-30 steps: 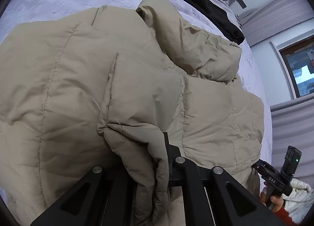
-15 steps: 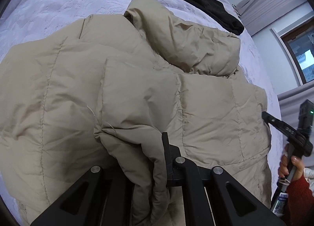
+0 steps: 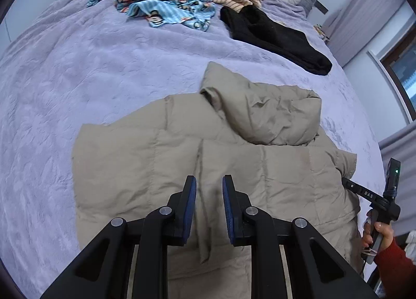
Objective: Fold large clothes
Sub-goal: 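Press the folded jacket side flat with the right tool while the left tool releases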
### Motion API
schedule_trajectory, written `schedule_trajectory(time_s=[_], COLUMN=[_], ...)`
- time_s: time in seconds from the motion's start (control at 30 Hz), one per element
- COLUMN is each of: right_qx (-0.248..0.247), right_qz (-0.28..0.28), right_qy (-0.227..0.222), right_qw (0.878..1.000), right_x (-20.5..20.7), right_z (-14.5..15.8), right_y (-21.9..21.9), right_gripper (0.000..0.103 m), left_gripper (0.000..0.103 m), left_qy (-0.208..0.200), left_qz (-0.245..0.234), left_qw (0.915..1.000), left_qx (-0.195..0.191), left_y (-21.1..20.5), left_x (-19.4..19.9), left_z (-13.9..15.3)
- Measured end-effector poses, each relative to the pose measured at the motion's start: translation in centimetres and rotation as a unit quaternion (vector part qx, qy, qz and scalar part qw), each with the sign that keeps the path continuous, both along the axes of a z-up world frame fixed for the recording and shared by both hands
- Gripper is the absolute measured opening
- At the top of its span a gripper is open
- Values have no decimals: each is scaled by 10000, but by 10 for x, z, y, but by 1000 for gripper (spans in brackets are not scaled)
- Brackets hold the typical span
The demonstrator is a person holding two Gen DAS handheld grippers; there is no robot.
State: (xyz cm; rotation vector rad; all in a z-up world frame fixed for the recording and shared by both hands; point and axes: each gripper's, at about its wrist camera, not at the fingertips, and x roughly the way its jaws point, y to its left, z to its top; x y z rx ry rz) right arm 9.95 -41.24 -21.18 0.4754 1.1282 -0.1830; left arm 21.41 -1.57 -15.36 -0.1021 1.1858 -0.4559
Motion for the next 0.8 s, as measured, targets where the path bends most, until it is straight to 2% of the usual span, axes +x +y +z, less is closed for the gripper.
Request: schedule_trajectory(time_s=[0.07,0.13,0.27,0.33,0.4,0.53,0.67,0.8], right_qx=[-114,-196,-319,-378,-419,3,-355,-691], right_qz=[171,331,395,381,270,78,182,277], right_qy=[-6,-12,-225,-226,-32,206,167,226], right_qw=[9998,9993,9985,9983,9988,9998,9991,9970], right_x=[1,3,-2,-1,3,5,6,2], right_z=[4,11,32,34,23,-16,-21,-2], right_y=[7,12,9,2,-9,-25,-17,-11], right_gripper=[12,12,12,12,12,11,11,16], left_gripper=[22,22,22,22,22,22,22,22], left_qy=[-70,-102,58,10,-69,26,16,-34], left_qz=[-155,-217,-259,-311,-365,-298,-231,-55], left_qw=[9999,9995,9980,9970,9962,9975,9969,9973], left_qx=[22,207,579,714,792,634,757,725], left_y=[-23,-41,-43,-41,-41,-44,-44,-32], left_x=[7,11,0,-8,-12,-9,-14,-32], left_z=[-7,-18,-46,-56,-63,-71,-66,-43])
